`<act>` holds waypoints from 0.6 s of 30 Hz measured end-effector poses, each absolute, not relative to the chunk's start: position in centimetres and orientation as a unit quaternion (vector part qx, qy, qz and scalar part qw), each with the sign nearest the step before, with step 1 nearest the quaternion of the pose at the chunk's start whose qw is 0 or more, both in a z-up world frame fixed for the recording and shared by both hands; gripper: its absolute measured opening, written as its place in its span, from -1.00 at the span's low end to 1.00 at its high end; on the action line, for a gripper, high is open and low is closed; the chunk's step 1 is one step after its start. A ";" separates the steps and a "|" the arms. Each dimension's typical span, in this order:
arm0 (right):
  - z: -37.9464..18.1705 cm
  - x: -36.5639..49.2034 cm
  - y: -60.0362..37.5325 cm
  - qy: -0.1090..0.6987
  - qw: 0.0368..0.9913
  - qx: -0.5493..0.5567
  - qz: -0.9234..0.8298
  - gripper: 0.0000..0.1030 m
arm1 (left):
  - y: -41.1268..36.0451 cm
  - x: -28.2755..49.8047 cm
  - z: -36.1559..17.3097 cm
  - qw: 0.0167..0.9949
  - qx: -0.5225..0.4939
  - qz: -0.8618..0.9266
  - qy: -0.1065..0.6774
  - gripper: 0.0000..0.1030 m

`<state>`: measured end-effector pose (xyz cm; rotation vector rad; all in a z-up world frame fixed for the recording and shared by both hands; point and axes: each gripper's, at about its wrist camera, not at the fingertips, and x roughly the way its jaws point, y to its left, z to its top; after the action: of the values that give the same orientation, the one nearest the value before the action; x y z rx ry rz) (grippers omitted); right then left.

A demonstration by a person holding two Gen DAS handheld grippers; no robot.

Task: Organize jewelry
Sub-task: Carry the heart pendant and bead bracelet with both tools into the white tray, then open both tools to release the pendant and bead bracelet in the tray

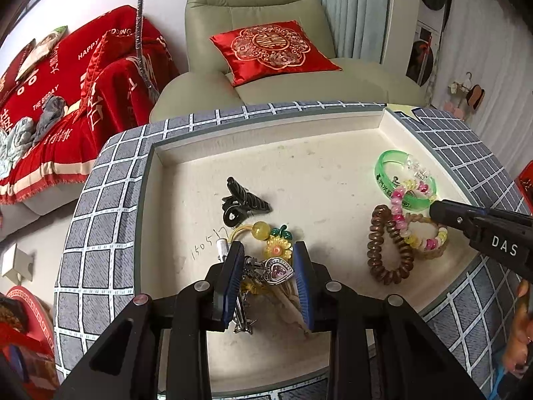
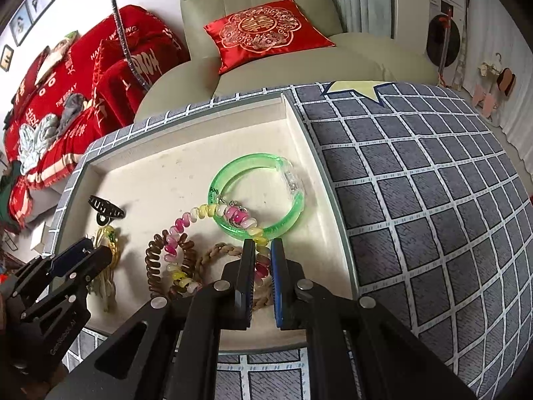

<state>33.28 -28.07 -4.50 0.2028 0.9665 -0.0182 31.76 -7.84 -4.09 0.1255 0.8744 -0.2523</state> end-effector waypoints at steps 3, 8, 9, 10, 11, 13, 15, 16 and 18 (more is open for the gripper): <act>-4.7 33.1 -28.2 0.464 0.880 0.102 -0.008 -0.80 | -7.8 31.8 -4.1 0.895 0.060 -0.121 0.425 -0.09; -4.7 33.2 -28.2 0.467 0.878 0.106 -0.004 -0.79 | -7.9 31.7 -4.0 0.896 0.065 -0.120 0.423 -0.09; -4.7 33.2 -28.1 0.468 0.877 0.107 -0.002 -0.79 | -7.9 31.7 -3.9 0.896 0.065 -0.119 0.422 -0.09; -4.6 33.1 -28.1 0.469 0.876 0.108 0.000 -0.79 | -7.8 31.6 -3.9 0.896 0.065 -0.118 0.422 -0.09; -4.6 33.2 -28.1 0.469 0.876 0.109 0.001 -0.79 | -7.8 31.6 -3.9 0.897 0.066 -0.118 0.421 -0.09; -4.5 33.0 -28.1 0.469 0.876 0.113 0.003 -0.74 | -7.9 31.5 -3.7 0.898 0.067 -0.117 0.419 -0.09; -4.3 32.8 -28.1 0.467 0.876 0.119 0.008 -0.43 | -7.9 31.3 -3.5 0.900 0.069 -0.116 0.415 -0.09; -4.1 32.7 -28.1 0.463 0.878 0.121 0.009 -0.05 | -7.9 31.3 -3.5 0.900 0.069 -0.116 0.414 -0.09; -3.6 32.3 -28.0 0.453 0.883 0.123 0.010 0.13 | -8.0 31.3 -3.3 0.900 0.069 -0.115 0.414 -0.09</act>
<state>32.27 -27.96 -3.64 0.2557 0.9423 0.0199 31.33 -7.97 -3.34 0.1438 0.8577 -0.2383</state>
